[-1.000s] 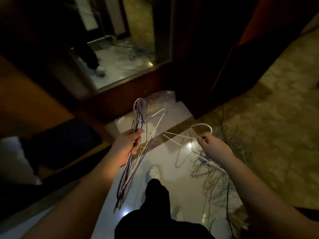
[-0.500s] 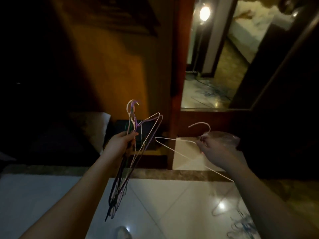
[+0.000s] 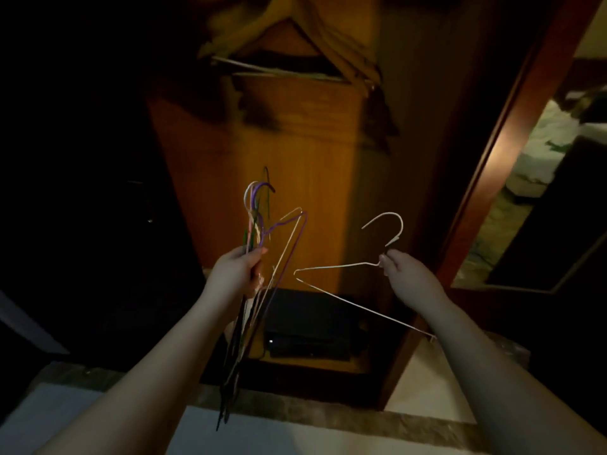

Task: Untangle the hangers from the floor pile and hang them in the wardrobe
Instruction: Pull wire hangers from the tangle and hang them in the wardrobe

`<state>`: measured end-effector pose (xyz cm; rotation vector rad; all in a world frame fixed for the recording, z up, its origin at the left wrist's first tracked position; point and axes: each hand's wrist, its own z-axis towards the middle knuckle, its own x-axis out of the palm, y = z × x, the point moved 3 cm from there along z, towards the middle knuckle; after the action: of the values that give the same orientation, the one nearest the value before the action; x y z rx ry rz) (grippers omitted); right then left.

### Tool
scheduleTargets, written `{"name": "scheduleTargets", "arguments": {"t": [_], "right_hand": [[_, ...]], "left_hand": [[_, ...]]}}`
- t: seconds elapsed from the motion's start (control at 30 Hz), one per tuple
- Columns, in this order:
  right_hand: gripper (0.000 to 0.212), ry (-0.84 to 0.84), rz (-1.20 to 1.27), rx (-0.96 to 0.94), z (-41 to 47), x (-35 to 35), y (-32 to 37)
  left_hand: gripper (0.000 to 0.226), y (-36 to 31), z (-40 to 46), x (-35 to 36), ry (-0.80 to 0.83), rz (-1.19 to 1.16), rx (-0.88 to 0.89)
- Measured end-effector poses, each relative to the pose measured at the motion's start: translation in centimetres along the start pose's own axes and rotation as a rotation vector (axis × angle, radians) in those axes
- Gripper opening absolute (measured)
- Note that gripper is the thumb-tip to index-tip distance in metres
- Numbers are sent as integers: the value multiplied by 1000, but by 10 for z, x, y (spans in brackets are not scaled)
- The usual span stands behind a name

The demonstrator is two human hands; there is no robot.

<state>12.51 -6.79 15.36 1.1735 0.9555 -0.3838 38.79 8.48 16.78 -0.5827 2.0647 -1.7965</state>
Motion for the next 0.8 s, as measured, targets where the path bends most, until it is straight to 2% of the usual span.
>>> {"name": "scheduleTargets", "arguments": {"t": [0.27, 0.47, 0.8], "right_hand": [[31, -105, -45, -51, 82, -9, 73], [18, -229, -41, -111, 154, -35, 118], [27, -386, -3, -267, 280, -106, 187]], "left_hand": [[12, -68, 57, -34, -144, -142, 164], [15, -124, 115, -39, -281, -149, 261], [16, -209, 193, -40, -432, -231, 396]]}}
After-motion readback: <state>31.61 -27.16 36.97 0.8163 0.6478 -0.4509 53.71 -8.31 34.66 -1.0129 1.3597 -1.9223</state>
